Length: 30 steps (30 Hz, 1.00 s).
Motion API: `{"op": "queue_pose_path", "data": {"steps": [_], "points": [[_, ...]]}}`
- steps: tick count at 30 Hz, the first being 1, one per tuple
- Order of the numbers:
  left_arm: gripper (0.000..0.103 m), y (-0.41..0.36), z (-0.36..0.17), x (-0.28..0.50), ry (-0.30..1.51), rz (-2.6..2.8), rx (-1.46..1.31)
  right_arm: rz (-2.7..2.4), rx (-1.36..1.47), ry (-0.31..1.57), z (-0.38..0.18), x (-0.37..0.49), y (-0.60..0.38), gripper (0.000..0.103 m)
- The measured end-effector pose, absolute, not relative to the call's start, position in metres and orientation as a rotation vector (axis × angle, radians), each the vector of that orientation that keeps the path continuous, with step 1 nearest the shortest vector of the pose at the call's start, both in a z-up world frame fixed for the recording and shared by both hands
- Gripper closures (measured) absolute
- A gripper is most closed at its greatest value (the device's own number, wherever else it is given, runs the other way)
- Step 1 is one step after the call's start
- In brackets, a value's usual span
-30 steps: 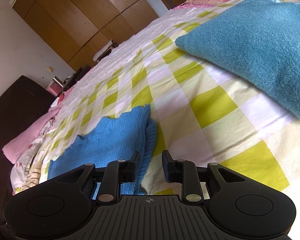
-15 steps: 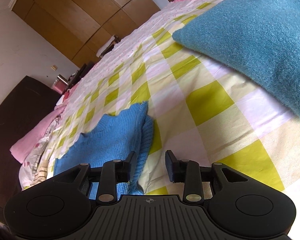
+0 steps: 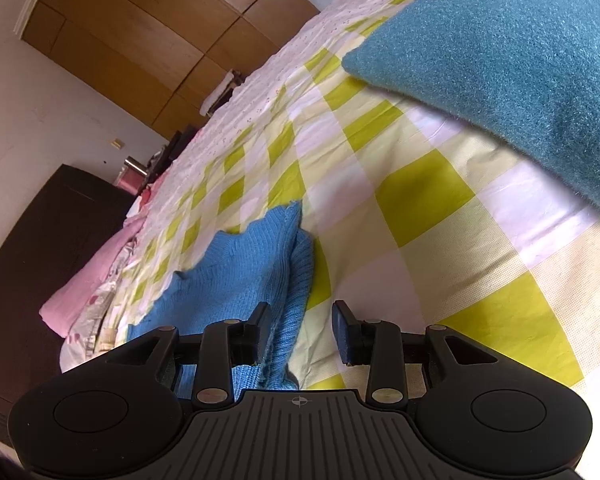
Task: Fold small clothes
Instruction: 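Grasp the blue sweater edge with the right gripper and lift it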
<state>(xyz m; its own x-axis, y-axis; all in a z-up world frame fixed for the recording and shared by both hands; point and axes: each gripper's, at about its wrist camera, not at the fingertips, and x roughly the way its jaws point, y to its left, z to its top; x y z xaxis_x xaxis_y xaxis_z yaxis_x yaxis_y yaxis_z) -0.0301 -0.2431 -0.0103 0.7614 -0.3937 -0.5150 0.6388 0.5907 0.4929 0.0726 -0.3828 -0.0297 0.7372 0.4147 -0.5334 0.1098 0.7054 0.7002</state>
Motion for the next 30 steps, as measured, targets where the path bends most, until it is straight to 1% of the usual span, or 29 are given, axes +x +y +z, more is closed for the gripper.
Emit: {"op": "queue_pose_path", "data": {"steps": [3, 5, 11, 20, 25, 29, 30], "points": [[0.079, -0.233, -0.001, -0.024, 0.416, -0.614, 0.622, 0.228, 0.830, 0.735, -0.032, 0.075, -0.384, 0.064], [0.081, -0.225, 0.008, -0.019, 0.439, -0.617, 0.553, 0.265, 0.866, 0.743, -0.035, 0.079, -0.383, 0.062], [0.083, -0.207, 0.029, -0.009, 0.489, -0.647, 0.370, 0.251, 0.914, 0.768, -0.044, 0.097, -0.376, 0.057], [0.084, -0.188, 0.044, -0.002, 0.507, -0.677, 0.235, 0.230, 1.019, 0.754, -0.053, 0.109, -0.379, 0.056], [0.084, -0.178, 0.050, 0.004, 0.513, -0.680, 0.194, 0.245, 1.054, 0.758, -0.053, 0.096, -0.379, 0.051], [0.084, -0.176, 0.050, 0.006, 0.512, -0.688, 0.190, 0.265, 1.125, 0.756, -0.055, 0.097, -0.378, 0.042], [0.084, -0.176, 0.050, 0.005, 0.513, -0.690, 0.189, 0.266, 1.117, 0.765, -0.054, 0.101, -0.375, 0.042]]}}
